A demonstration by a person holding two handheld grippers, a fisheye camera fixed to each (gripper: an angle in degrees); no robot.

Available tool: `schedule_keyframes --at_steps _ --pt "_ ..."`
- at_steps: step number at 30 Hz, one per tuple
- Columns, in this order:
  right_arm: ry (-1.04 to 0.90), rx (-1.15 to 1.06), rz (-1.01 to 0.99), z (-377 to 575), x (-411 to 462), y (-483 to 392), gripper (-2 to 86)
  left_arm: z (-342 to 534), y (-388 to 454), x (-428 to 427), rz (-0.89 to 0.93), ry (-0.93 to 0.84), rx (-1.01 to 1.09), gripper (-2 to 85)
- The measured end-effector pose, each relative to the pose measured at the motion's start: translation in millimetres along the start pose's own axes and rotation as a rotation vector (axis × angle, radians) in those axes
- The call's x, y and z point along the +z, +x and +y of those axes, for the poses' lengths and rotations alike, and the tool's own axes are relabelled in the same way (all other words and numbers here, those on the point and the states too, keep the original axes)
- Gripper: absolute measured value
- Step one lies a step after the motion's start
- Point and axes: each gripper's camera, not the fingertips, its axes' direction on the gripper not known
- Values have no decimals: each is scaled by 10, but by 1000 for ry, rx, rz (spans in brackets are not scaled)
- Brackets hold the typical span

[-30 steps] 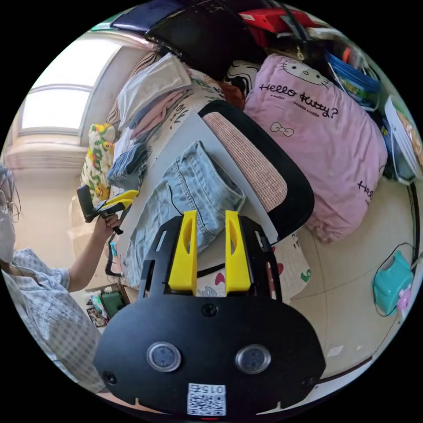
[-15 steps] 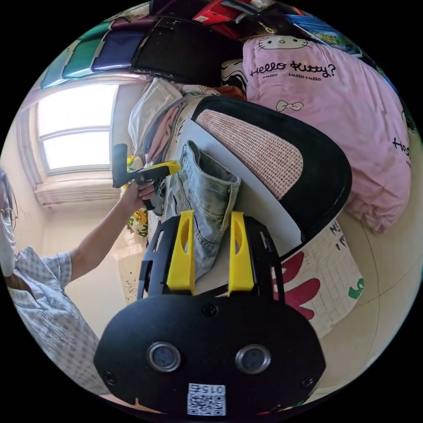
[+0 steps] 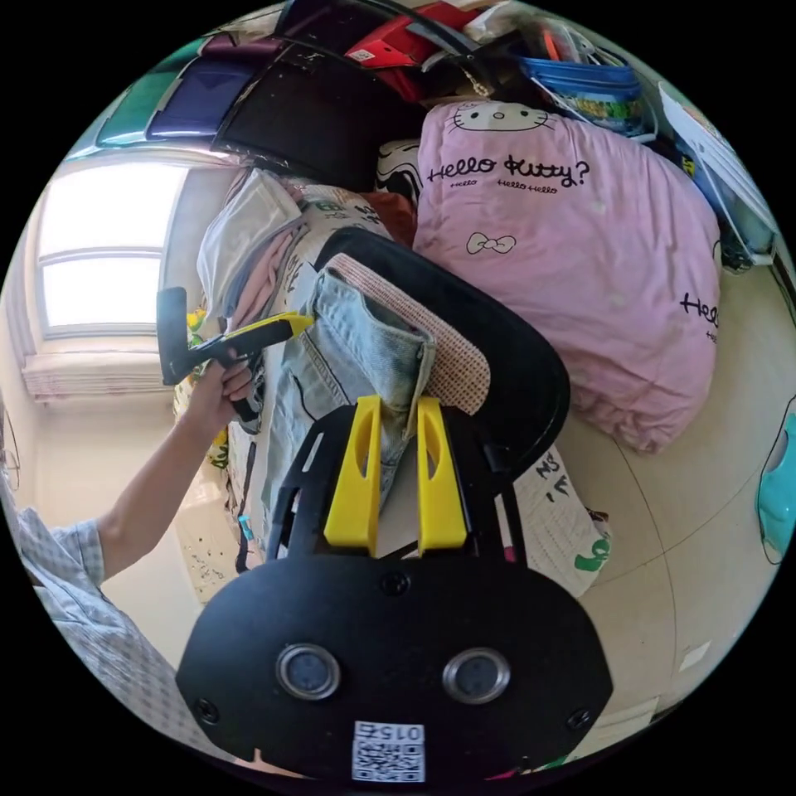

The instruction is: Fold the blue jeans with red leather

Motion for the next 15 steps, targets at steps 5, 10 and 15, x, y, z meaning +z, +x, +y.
schedule_keyframes --at_steps 5,10,15 --pt "50 -187 144 -396 348 70 10 1418 47 -378 -33 338 -228 86" --pt "-138 -731 365 -495 1079 -707 -5 3500 249 -517 -243 531 -558 85" --pt "-60 -1169 374 -430 2133 -1295 -8 5827 658 -626 -670 756 -859 82"
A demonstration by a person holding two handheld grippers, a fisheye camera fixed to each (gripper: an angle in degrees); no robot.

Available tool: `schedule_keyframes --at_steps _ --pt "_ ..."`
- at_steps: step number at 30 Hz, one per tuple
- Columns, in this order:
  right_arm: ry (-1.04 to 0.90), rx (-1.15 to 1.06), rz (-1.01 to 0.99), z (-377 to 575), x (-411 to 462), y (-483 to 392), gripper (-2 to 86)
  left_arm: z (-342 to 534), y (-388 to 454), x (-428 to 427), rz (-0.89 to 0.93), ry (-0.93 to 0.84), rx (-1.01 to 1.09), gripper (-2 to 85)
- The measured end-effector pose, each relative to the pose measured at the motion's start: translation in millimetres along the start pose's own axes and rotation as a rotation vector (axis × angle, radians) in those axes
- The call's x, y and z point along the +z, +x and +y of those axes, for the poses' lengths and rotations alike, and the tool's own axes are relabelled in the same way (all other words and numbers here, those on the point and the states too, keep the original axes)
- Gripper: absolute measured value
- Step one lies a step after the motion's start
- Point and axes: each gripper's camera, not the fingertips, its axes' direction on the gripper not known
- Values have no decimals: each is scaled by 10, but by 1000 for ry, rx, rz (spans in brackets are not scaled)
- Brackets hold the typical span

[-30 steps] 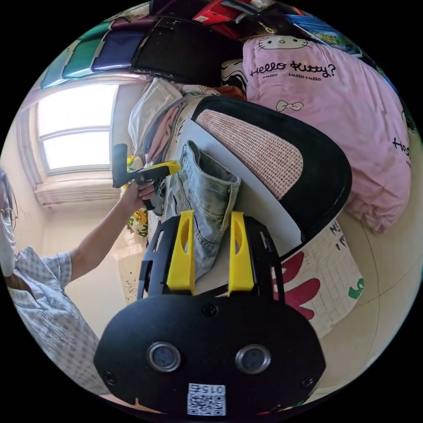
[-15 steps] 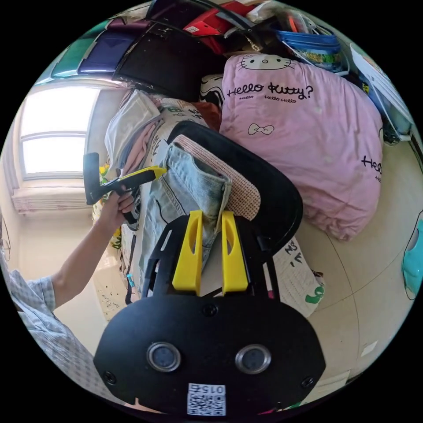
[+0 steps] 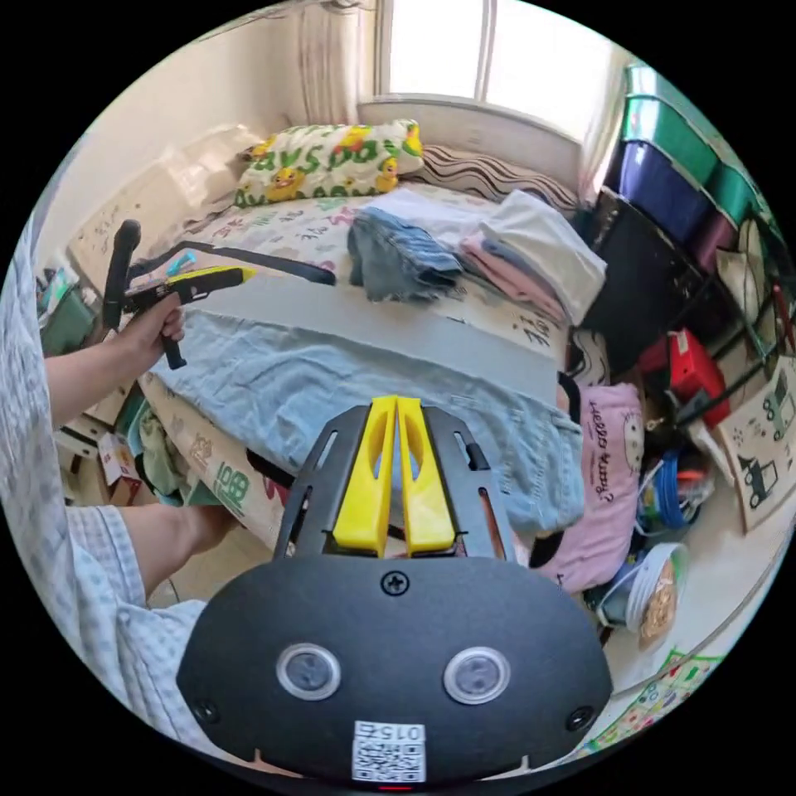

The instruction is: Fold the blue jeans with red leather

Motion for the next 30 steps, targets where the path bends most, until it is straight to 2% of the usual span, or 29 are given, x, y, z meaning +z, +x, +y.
schedule_keyframes --at_steps 2,4,6,7,13,18,23,26,30 --pt "-63 -1 -299 -378 687 28 -6 339 -640 -109 -15 -27 -119 80" --pt "-70 -67 -490 -708 1181 -12 0 737 -1315 -171 10 -52 -329 79" --pt "-92 -158 -526 -1060 1655 -124 9 1352 -2027 -297 63 20 -539 81" --pt "-123 -246 -550 -1305 1974 -217 17 1512 -2168 -323 59 35 -576 82" --pt "-320 -514 -721 -2515 3754 -548 85 3108 -3116 -200 -82 8 -925 118" --pt "-498 -681 -665 -3260 5173 -780 109 4132 -3534 339 -15 -42 -1151 133" --pt "-666 -842 -546 -3742 6494 -853 114 4666 -3777 821 22 -77 -1231 136" --pt "-731 -954 -469 -3917 7069 -757 108 4944 -3981 1050 55 -55 -1273 134" --pt "-785 -997 -440 -4167 7651 -541 96 5213 -4225 1366 127 -101 -1278 112"
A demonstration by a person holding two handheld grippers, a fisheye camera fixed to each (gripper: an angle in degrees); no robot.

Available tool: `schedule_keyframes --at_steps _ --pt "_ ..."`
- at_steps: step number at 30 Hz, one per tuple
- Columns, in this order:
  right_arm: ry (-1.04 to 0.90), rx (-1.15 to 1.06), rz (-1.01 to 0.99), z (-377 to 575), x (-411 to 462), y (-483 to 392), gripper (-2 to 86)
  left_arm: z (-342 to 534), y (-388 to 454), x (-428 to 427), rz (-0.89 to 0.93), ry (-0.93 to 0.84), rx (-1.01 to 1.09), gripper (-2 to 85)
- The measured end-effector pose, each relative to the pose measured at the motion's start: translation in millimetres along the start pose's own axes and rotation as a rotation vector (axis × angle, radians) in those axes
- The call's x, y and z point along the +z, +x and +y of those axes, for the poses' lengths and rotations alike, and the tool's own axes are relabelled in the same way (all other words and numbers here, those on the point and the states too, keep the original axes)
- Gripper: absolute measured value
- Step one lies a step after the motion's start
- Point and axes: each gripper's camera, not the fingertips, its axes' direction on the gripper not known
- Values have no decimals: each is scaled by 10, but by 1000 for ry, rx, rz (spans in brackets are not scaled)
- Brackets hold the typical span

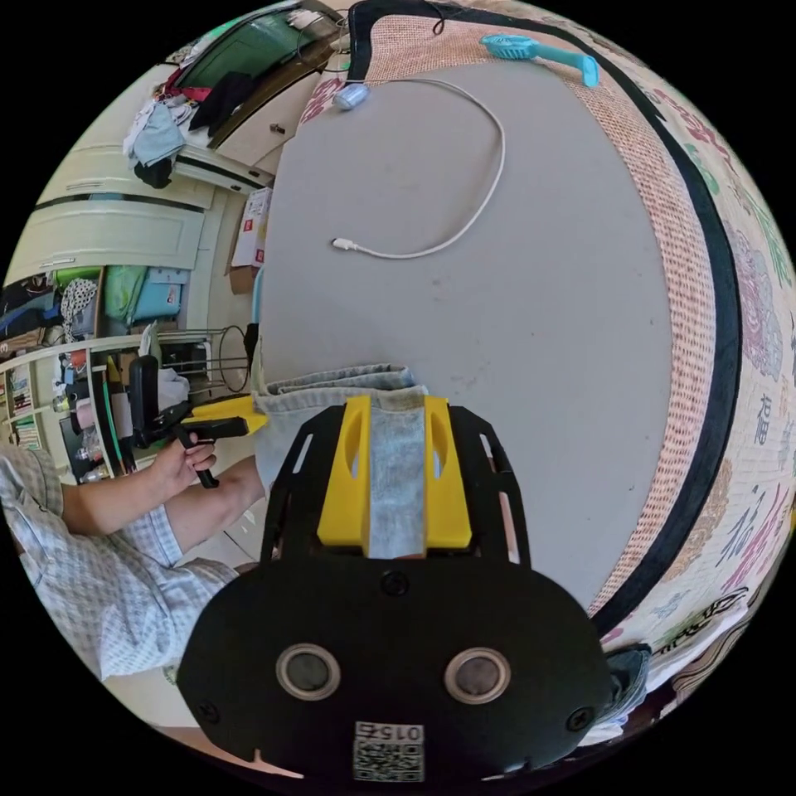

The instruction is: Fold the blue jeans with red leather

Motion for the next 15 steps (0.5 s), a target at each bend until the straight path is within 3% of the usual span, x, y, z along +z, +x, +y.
schedule_keyframes --at_steps 5,9,15 --pt "-11 8 -79 -124 181 885 85 -96 -299 159 -15 -15 -3 102" --pt "-30 -1 -77 -190 306 1360 80 -154 -349 255 -44 3 169 94" --pt "-43 -7 -100 -334 479 1993 73 -346 -586 576 -19 1 201 106"
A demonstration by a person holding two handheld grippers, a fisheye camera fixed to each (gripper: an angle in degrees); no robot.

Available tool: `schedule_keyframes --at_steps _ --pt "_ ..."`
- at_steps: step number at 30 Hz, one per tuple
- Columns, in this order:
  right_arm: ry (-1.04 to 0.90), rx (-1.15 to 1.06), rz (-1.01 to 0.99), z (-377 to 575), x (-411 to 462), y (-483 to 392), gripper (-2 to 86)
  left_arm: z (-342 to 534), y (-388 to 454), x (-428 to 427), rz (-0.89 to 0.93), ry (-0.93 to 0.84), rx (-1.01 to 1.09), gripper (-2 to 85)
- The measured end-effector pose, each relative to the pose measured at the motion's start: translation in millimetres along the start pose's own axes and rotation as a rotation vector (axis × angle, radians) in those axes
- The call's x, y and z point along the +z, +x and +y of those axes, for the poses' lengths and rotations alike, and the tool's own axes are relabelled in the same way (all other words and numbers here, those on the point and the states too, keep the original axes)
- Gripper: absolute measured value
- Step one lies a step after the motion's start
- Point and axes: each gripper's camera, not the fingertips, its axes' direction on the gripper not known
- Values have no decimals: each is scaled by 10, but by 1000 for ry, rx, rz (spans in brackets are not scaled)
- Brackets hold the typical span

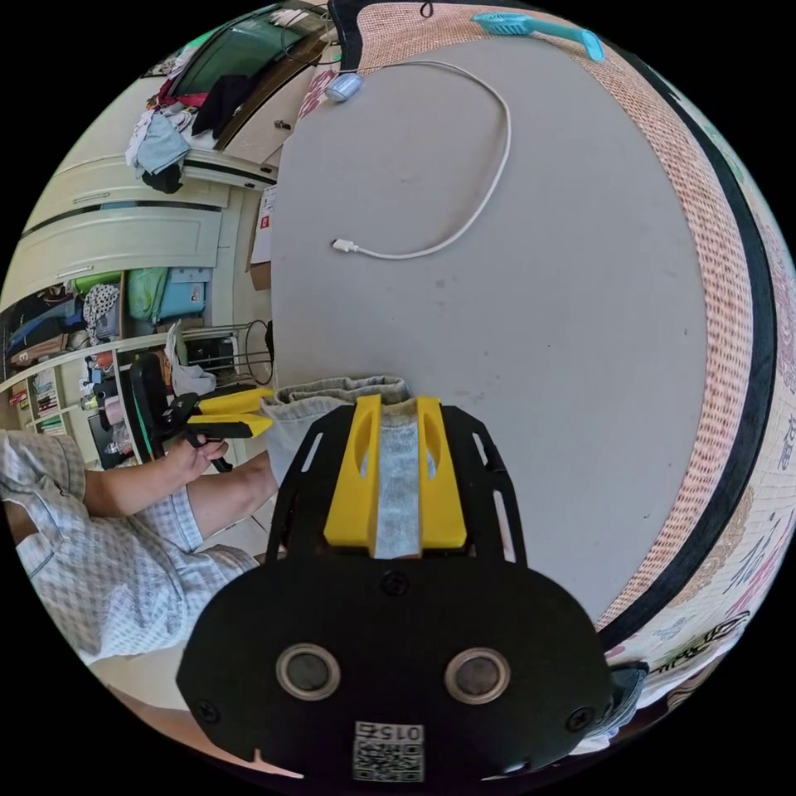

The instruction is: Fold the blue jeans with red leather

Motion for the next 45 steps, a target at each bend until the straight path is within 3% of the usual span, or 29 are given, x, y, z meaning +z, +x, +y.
schedule_keyframes --at_steps 14,24,31,39,45 --pt "-48 -69 53 -503 -103 554 0 -142 -440 208 114 -7 10 38" --pt "-32 -55 79 -1051 -353 244 69 -328 -693 60 176 30 -117 56" --pt "-56 -70 100 -1316 -470 -391 67 -396 -510 -31 165 53 -85 76" --pt "-21 -96 70 -1496 -926 -1399 44 -508 23 -497 102 59 34 36" --pt "175 -186 -29 -1369 -1611 -2524 43 -500 636 -1272 122 154 153 34"
